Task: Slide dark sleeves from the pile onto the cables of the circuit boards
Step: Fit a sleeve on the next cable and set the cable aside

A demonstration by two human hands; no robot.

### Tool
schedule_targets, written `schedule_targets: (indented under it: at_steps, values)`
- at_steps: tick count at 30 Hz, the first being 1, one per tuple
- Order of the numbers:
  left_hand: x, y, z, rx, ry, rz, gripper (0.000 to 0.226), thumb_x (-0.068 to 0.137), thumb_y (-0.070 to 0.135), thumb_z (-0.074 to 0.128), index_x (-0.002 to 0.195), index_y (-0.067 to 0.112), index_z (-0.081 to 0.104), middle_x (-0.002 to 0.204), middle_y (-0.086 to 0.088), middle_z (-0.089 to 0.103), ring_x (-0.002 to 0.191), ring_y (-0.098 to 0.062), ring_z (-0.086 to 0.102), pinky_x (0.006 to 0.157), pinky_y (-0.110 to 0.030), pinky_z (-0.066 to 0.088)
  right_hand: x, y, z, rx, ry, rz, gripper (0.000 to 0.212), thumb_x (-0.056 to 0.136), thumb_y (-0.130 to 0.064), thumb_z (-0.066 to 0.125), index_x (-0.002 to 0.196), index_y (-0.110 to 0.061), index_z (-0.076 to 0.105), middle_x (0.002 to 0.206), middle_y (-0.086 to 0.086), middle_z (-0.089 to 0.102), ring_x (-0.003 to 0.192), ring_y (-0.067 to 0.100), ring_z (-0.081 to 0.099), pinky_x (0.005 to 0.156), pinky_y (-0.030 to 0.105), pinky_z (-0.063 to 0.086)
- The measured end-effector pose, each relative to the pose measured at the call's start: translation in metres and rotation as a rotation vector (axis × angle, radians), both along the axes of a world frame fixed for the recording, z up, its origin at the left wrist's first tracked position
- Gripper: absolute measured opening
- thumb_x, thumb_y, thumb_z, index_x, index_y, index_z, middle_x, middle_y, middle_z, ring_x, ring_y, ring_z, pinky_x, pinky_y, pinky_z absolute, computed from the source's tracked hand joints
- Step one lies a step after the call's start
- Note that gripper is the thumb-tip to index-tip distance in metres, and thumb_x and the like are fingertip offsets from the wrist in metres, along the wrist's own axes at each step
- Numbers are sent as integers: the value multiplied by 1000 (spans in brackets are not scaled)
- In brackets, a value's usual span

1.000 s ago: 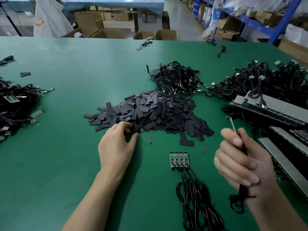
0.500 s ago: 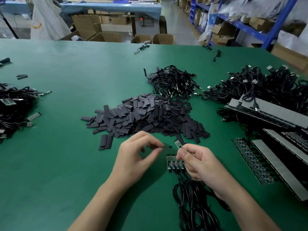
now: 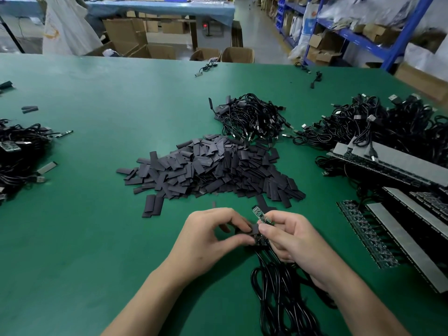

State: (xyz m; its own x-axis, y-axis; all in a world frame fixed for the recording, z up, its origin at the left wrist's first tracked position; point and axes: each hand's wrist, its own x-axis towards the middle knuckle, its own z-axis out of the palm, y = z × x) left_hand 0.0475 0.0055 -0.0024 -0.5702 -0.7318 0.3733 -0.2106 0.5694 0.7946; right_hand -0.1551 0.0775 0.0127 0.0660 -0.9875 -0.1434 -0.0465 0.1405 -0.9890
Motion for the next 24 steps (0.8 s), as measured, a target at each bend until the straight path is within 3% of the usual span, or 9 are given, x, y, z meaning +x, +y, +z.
schedule_targets:
  at_steps: [3,6,10,13,17,24]
  values:
    - [0,-2,1,2,7,68,21,79,27,87,99,29,78,96,21,75,91,-4,71,82,-23,55,-1,-1,-1,-42,63,-7,29,99,-43,55,87,-24,71,55,-12,32,49,10,23,47,24,20]
    - [2,-5,2,26,21,129,24,78,25,87,101,29,80,97,21,75,91,-2,69,82,-16,52,-4,-2,-2,-60,91,-9,40,100,-49,46,81,-23,69,57,-11,28,52,10,24,50,23,24]
    - [4,-7,2,73,43,150,24,78,23,87,97,36,79,95,22,75,94,-4,70,85,-14,50,-4,0,-2,-124,341,9,45,91,-59,47,74,-21,63,54,-8,30,51,11,27,54,29,25]
    - [4,-7,1,84,52,144,22,79,22,86,96,34,79,95,21,75,95,-7,70,85,-17,51,-3,0,-1,-155,424,16,45,90,-59,45,73,-21,60,52,-10,33,49,5,31,55,20,25]
    - [3,-7,0,86,51,133,19,79,21,86,95,31,80,96,20,76,95,-8,71,85,-20,51,-3,1,-1,-152,474,12,45,90,-60,45,70,-23,58,54,-7,30,51,7,29,55,30,24]
    - [3,-7,2,42,22,132,19,78,19,87,96,25,81,96,20,75,94,-6,70,84,-15,49,-4,0,-3,-151,457,5,45,90,-61,46,69,-23,58,55,-7,28,50,7,28,55,31,23]
